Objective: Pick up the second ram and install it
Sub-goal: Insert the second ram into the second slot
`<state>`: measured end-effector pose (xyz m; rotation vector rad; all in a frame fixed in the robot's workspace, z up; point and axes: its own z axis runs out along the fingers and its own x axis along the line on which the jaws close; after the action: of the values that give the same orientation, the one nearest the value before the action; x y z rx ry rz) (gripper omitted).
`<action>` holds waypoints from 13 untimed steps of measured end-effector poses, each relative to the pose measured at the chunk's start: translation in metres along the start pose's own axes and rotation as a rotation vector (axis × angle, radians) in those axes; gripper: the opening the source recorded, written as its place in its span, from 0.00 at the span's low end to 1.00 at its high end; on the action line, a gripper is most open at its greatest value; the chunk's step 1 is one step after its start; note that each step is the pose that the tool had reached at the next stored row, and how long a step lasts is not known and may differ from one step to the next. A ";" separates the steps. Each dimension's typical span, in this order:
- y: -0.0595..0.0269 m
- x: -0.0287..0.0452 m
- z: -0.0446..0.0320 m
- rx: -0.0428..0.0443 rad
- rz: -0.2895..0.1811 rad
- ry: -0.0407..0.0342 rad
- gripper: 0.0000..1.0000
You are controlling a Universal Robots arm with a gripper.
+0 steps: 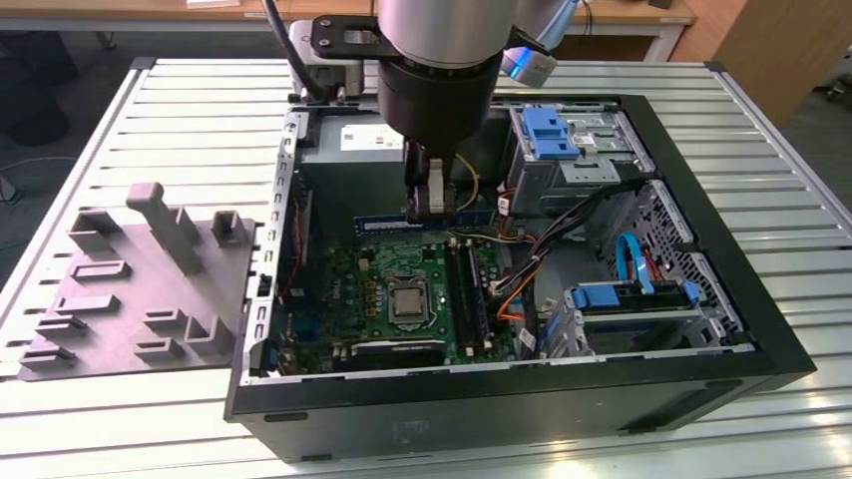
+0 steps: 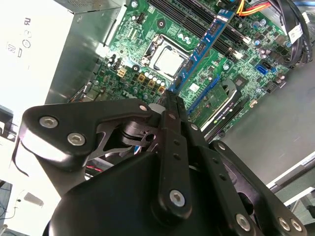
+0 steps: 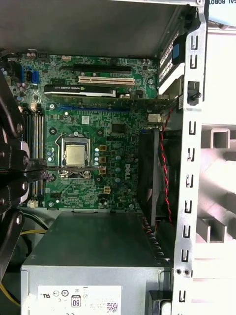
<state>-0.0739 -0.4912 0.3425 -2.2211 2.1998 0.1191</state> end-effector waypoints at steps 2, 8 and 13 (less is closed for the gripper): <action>0.0000 0.0000 0.0000 0.0000 0.000 0.0000 0.11; 0.0000 0.0000 0.0007 0.0033 0.051 -0.0023 0.11; -0.0001 0.0001 0.0019 0.0090 0.142 -0.0061 0.11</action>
<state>-0.0739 -0.4912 0.3406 -2.0557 2.3482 0.1169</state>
